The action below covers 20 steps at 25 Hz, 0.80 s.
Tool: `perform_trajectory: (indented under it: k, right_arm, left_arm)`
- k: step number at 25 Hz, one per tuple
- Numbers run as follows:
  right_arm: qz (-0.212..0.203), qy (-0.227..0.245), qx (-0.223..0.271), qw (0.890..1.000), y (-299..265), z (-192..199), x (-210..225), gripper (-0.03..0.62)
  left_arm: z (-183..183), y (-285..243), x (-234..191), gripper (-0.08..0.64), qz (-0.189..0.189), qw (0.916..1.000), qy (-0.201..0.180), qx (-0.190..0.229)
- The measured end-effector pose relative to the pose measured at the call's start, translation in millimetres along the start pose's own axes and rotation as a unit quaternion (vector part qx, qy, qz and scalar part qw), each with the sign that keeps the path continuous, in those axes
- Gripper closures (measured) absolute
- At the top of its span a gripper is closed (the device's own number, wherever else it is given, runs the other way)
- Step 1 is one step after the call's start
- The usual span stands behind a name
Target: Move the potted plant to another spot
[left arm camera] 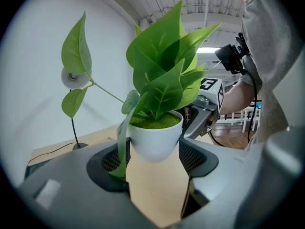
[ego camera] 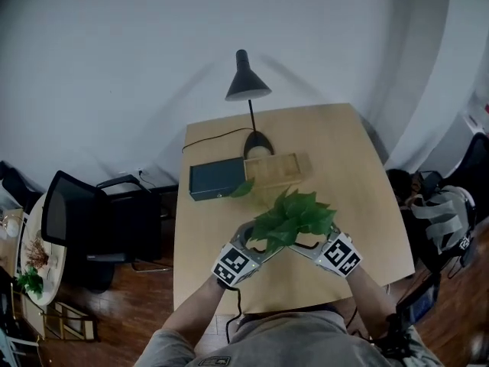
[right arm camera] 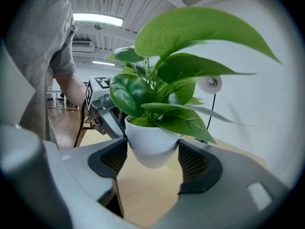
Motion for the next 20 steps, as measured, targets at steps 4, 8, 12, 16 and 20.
perform_trajectory:
  k: [4,8,12,16,20]
  right_arm:
    - [-0.027,0.005,-0.001,1.0,37,20,41,0.25]
    - [-0.043,0.007,-0.003,0.999,62,40,69,0.25]
    - [-0.053,-0.002,-0.004,0.999,82,56,92,0.25]
    - [-0.05,-0.013,-0.005,0.999,85,65,105,0.25]
    - [-0.041,-0.012,-0.013,0.999,76,72,122,0.25]
  left_arm:
    - [-16,-53,17,0.245,-0.022,0.9996,0.019,-0.002]
    - [-24,-93,30,0.245,-0.033,0.9989,0.032,-0.012]
    - [-31,-124,39,0.245,-0.04,0.9983,0.036,-0.024]
    - [-31,-141,36,0.245,-0.037,0.9983,0.031,-0.033]
    - [-26,-156,20,0.245,-0.03,0.9985,0.031,-0.034]
Point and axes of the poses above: the fingertips, and each gripper's own axes: y backward along the fingers, x to its right, z out of its underside, the point moved 5 cm from there along y, backward along the fingers, and after that the axes turned 3 degrees about -y, right-handed, at the moved point
